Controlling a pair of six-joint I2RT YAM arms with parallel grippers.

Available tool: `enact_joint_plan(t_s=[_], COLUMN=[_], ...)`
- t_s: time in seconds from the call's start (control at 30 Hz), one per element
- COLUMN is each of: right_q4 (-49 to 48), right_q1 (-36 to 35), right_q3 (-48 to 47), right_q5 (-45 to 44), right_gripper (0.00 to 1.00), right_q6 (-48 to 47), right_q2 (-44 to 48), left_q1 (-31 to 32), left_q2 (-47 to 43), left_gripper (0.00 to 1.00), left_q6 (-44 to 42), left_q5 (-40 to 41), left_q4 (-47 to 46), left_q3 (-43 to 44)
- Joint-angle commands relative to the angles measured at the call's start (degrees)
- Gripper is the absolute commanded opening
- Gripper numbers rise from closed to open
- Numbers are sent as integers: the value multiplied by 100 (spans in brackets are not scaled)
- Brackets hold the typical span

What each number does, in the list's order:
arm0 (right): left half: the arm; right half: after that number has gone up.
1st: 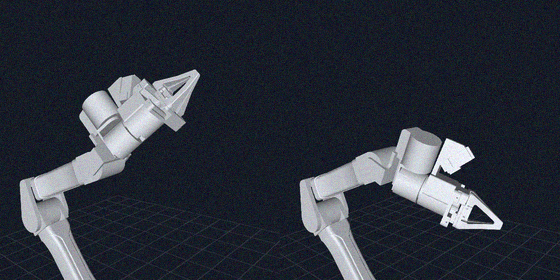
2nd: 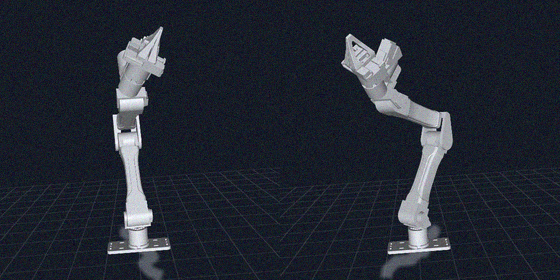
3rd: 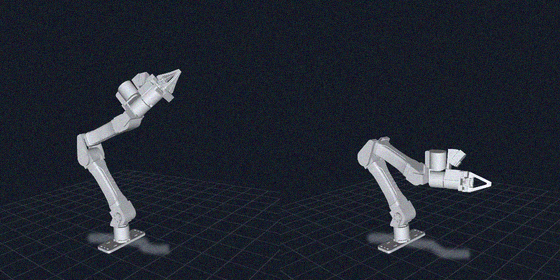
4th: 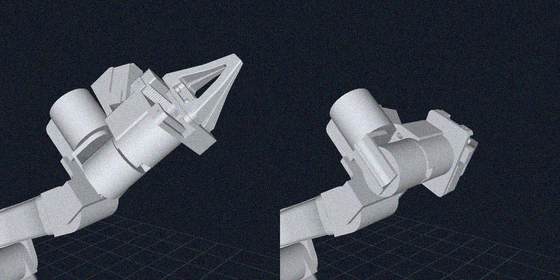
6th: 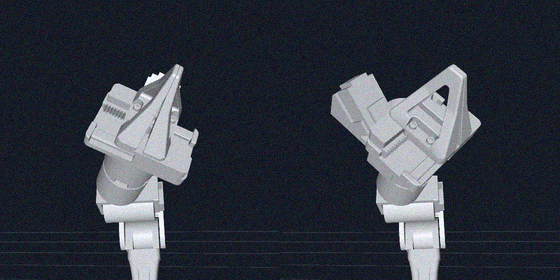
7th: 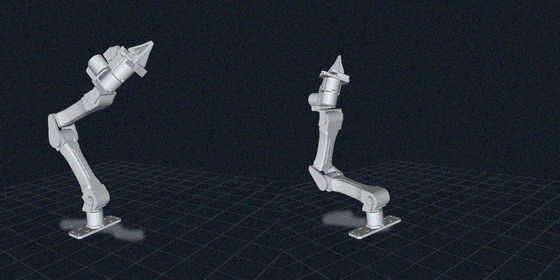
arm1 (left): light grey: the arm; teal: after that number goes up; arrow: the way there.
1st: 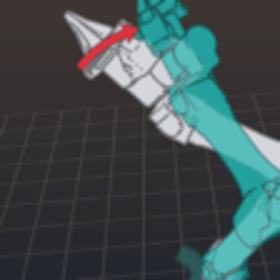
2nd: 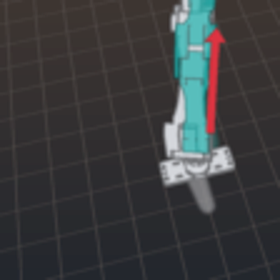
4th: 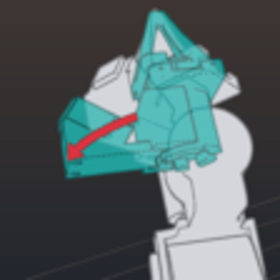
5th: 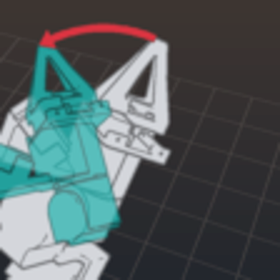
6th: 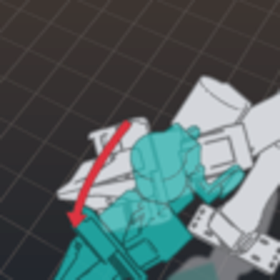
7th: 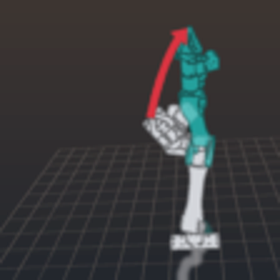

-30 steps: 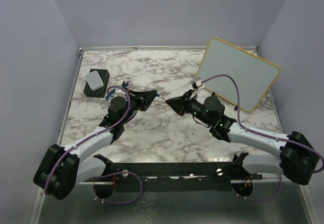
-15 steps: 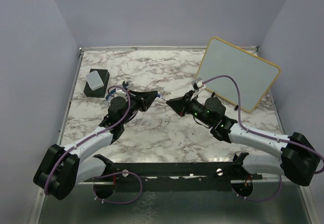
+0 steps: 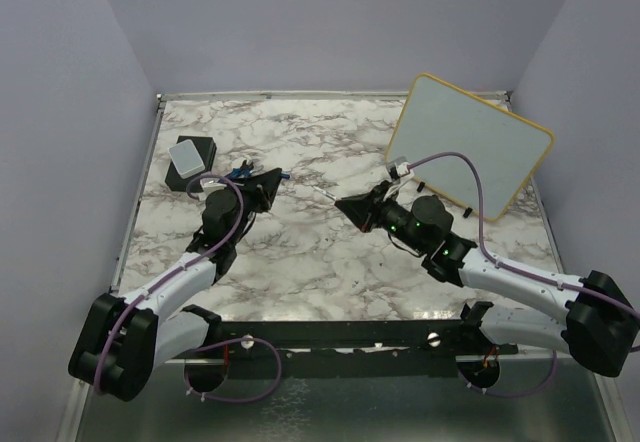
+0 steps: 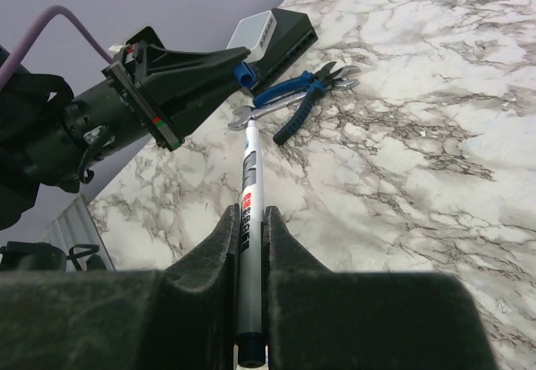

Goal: Write a sentence on the whiteboard
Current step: Open the whiteboard marker at the center of the board, then place the pen cap at the center of the board.

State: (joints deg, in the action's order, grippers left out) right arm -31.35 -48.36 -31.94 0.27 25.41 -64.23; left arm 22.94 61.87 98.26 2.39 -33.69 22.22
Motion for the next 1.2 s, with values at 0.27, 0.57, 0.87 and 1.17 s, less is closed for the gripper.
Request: enact_joint_plan(t_s=[0.27, 0.57, 0.87, 1.17], right_q4=[636, 1687, 2722, 2989], right_q1=[15, 13, 19, 64], right_q3=[150, 18, -345, -359], right_q5=[-208, -961, -2069, -2837], right_gripper=[0, 0, 0, 0], right_q6=[-27, -305, -666, -853], right_q2=[341, 1074, 1434, 1502], left_q1=[-534, -891, -747, 296], left_q2=[-287, -238, 583, 1591], left_gripper=[0, 0, 0, 0], left_q6=[-309, -2849, -5762, -6891], left_q5=[409, -162, -545, 381], left_q4=[382, 2027, 3887, 5116], left_q3=[-152, 612, 1808, 2567])
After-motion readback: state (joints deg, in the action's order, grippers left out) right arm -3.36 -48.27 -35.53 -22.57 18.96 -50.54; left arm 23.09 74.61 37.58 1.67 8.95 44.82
